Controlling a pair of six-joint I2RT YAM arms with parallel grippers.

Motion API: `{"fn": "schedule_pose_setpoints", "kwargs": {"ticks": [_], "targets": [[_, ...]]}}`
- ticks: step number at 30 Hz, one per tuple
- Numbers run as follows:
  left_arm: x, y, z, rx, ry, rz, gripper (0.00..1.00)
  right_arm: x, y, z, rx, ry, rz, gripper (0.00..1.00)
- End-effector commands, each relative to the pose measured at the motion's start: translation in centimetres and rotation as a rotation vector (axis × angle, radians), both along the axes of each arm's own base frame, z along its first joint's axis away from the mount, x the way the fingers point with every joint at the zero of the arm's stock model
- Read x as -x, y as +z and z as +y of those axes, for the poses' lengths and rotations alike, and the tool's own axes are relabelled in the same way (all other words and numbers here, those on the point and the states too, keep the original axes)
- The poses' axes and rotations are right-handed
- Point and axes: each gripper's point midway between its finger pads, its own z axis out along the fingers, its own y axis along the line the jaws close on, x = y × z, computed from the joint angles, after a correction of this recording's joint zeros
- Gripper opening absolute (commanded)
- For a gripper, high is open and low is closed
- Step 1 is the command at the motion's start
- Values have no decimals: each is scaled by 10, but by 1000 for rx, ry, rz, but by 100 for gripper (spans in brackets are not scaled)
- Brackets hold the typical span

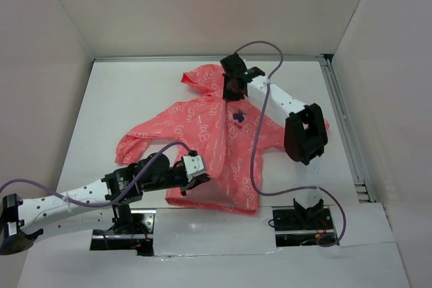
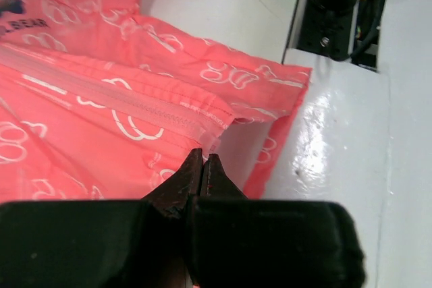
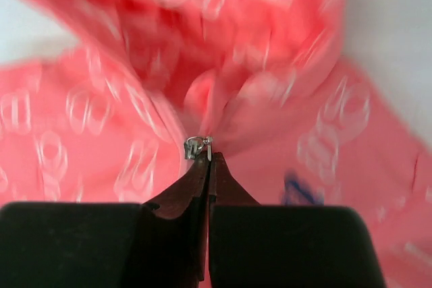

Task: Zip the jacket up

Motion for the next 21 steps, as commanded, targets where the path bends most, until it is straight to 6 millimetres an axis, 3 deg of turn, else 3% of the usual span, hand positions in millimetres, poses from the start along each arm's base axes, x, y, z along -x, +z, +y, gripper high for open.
{"fn": "schedule_pose_setpoints", "kwargs": {"ticks": [1,3,8,12,15,19,20,21], "targets": [[36,-3,-6,65,-109,173,0,-73,33,-46,97,-170,-167,0],[41,-13,-7,54,-118,212,0,-99,36,-53,82,-207,-185,0],[52,-37,-7,16,-127,321,0,-141,48,-64,72,-238,-268,0],[58,-62,-3,-27,-102,417,0,-178,70,-83,60,-317,-377,0],[58,-70,0,-40,-67,449,0,-190,83,-97,15,-339,-411,0],[51,-62,1,-11,-12,452,0,-191,104,-110,23,-336,-462,0],[50,-57,1,5,-9,448,13,-188,114,-113,24,-334,-479,0],[50,-55,1,14,-10,444,36,-187,119,-113,27,-330,-487,0]]}}
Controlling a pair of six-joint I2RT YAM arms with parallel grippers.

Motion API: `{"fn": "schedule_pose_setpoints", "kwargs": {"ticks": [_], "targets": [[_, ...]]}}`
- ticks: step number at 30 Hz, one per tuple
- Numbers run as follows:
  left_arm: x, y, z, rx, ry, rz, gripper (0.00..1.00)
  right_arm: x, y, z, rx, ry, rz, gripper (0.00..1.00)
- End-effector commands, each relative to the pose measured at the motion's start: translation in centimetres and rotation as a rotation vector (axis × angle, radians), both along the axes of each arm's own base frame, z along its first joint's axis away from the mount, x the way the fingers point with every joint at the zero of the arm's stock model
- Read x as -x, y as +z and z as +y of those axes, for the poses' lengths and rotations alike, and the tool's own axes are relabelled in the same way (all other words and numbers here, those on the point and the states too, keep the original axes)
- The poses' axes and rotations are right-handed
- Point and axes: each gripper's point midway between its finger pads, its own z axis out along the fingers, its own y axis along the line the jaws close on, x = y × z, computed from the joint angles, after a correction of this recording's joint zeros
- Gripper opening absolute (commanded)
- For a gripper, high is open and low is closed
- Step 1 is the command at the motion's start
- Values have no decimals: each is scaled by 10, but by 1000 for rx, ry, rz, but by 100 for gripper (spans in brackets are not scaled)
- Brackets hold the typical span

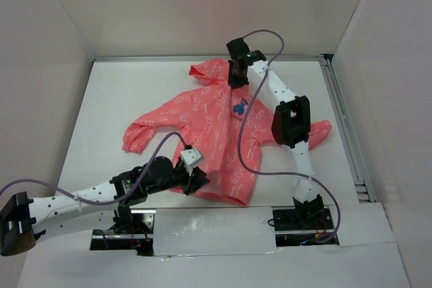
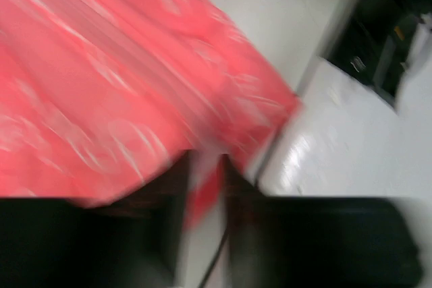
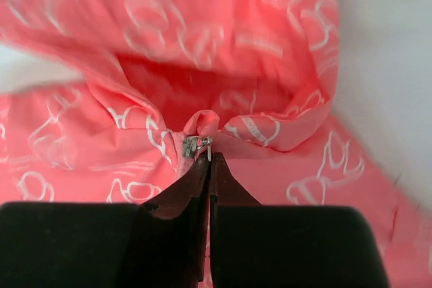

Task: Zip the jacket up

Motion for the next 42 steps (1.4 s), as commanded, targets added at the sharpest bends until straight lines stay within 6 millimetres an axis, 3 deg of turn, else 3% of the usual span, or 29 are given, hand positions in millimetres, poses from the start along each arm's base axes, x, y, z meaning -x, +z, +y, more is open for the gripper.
{"fn": "schedule_pose_setpoints", "kwargs": {"ticks": [1,2,3,4,5,6,10,12,13,18,19,21,22,23,24,25,27,28,29,30,31,33,34,39,42], "targets": [[74,-9,-3,13,-246,255,57,-104,140,-91,18,-278,-568,6],[73,-3,-2,24,-232,255,92,-100,151,-93,22,-279,-583,16],[71,-1,-1,28,-214,261,99,-97,156,-95,25,-283,-586,51],[68,3,1,25,-189,257,99,-94,162,-98,26,-295,-594,88],[68,6,1,26,-183,264,99,-89,155,-100,36,-299,-579,99],[64,10,2,33,-144,279,99,-82,176,-103,24,-316,-618,100],[47,28,7,36,-9,296,99,-56,195,-110,7,-351,-634,100],[45,26,10,6,35,331,99,-38,202,-112,-13,-342,-637,100],[37,33,10,10,78,320,99,-31,202,-113,-18,-340,-638,100],[15,24,17,-75,280,380,99,24,199,-138,-58,-391,-671,100],[9,29,14,-74,301,372,99,43,191,-151,-76,-412,-658,100],[1,44,8,-42,300,345,99,61,187,-159,-141,-425,-655,100],[-7,48,9,-31,317,338,99,75,160,-171,-120,-447,-613,100],[-15,53,11,-19,332,325,99,92,177,-180,-133,-473,-668,100],[-20,63,8,14,321,328,99,104,175,-191,-110,-524,-681,100],[-37,66,17,38,377,330,99,127,171,-201,-104,-552,-694,100],[-51,77,21,82,383,323,99,149,167,-213,-92,-594,-711,100],[-69,83,36,116,445,314,99,162,149,-216,-80,-596,-687,100],[-77,87,43,132,462,305,99,179,162,-223,-102,-615,-735,100],[-80,93,49,158,462,305,99,189,161,-227,-113,-639,-748,100],[-93,103,67,203,521,287,99,205,162,-233,-123,-662,-778,100],[-101,107,84,233,573,284,99,223,156,-243,-139,-732,-778,100],[-109,109,104,252,640,279,99,235,158,-246,-147,-740,-800,100],[-119,93,150,258,781,358,99,254,157,-241,-165,-711,-770,100],[-116,87,158,272,776,364,99,261,154,-248,-145,-760,-748,100]]}}
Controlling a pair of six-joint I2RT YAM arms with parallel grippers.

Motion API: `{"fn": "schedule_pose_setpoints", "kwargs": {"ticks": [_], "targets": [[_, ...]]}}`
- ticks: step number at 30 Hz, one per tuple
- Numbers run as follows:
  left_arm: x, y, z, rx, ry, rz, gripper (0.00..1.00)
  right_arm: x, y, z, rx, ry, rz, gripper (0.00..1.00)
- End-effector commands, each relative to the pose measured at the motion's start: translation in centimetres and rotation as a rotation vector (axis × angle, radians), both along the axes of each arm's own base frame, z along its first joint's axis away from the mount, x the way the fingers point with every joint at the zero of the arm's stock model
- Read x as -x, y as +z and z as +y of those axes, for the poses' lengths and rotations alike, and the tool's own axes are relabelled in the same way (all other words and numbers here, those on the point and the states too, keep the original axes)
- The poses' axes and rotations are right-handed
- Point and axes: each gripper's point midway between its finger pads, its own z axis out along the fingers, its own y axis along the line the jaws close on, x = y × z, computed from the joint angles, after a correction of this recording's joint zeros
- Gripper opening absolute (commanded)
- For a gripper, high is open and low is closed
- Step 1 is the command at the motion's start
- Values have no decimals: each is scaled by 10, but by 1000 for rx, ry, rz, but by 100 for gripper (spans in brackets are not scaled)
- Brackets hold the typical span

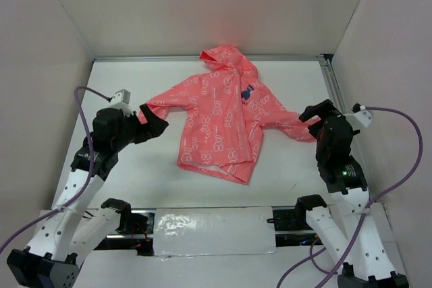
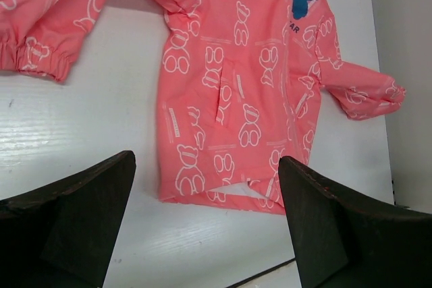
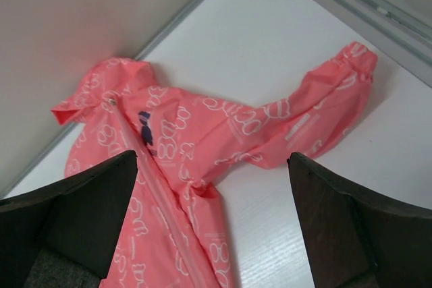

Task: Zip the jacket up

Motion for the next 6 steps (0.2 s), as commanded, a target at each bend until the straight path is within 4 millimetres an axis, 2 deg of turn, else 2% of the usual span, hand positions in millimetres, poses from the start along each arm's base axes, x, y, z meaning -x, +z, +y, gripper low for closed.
{"fn": "schedule_pose_setpoints", "kwargs": {"ticks": [1,3,6], "targets": [[10,-5,-4,30,-71,-1,99,10,-7,-8,-9,-58,54,100],[12,4,0,38,-65,-44,99,10,-5,-7,-7,-50,35,100],[15,7,1,41,-65,-51,99,10,-4,-7,-2,-50,23,100]]}}
